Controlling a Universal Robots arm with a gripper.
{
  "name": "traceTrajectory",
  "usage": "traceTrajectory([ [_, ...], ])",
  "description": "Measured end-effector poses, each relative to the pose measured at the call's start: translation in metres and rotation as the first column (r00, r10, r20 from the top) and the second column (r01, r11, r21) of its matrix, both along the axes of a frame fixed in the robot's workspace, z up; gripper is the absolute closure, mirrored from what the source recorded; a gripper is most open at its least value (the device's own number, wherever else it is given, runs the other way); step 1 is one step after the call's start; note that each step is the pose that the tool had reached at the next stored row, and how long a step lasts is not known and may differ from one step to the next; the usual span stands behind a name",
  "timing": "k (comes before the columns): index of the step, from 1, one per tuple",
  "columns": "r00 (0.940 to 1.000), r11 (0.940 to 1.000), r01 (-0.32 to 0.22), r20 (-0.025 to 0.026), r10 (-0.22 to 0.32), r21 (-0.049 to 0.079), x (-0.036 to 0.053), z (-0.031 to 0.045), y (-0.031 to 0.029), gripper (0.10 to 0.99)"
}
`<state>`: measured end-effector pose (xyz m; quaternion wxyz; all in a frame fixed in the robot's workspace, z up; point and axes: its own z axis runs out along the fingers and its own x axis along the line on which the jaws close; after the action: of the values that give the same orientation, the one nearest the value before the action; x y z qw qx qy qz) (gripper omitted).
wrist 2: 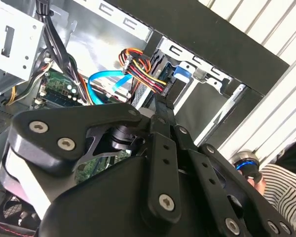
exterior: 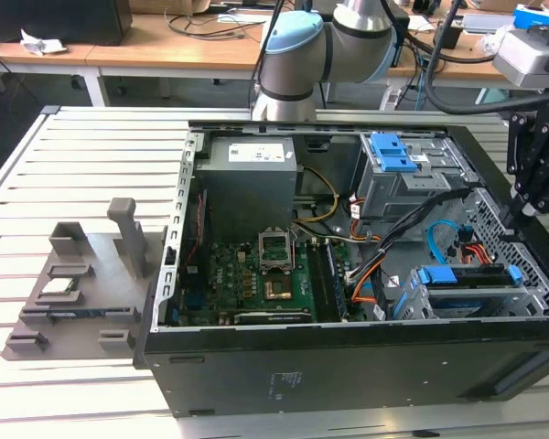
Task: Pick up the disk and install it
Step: 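Insert the first disk wire, then insert the second disk wire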
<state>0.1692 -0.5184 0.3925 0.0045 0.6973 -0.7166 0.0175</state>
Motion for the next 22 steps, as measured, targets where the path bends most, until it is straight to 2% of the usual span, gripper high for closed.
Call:
traceTrajectory([
  [13, 1.0000, 1.0000, 0.000, 0.0001, 0.000, 0.000, 0.0000, 0.0004, 0.0000, 0.980],
  [16, 1.0000, 1.0000, 0.000, 0.0001, 0.000, -0.001, -0.0003, 0.0006, 0.0009, 0.784],
  [17, 1.0000, 1.0000, 0.000, 0.0000, 0.000, 0.000, -0.0020, -0.0001, 0.0037, 0.784],
  [18, 1.0000, 1.0000, 0.000, 0.0000, 0.000, 0.000, -0.0058, -0.0014, 0.0079, 0.784],
  [19, 1.0000, 1.0000, 0.000, 0.0000, 0.000, 0.000, -0.0123, -0.0042, 0.0096, 0.784],
  [20, 1.0000, 1.0000, -0.006, 0.0000, 0.006, 0.000, -0.0292, -0.0121, 0.0094, 0.784],
  [21, 0.9999, 0.9999, -0.013, 0.0000, 0.013, -0.001, -0.0393, -0.0216, 0.0093, 0.784],
  [22, 0.9999, 0.9999, -0.013, 0.0000, 0.013, -0.003, -0.0396, -0.0224, 0.0092, 0.784],
])
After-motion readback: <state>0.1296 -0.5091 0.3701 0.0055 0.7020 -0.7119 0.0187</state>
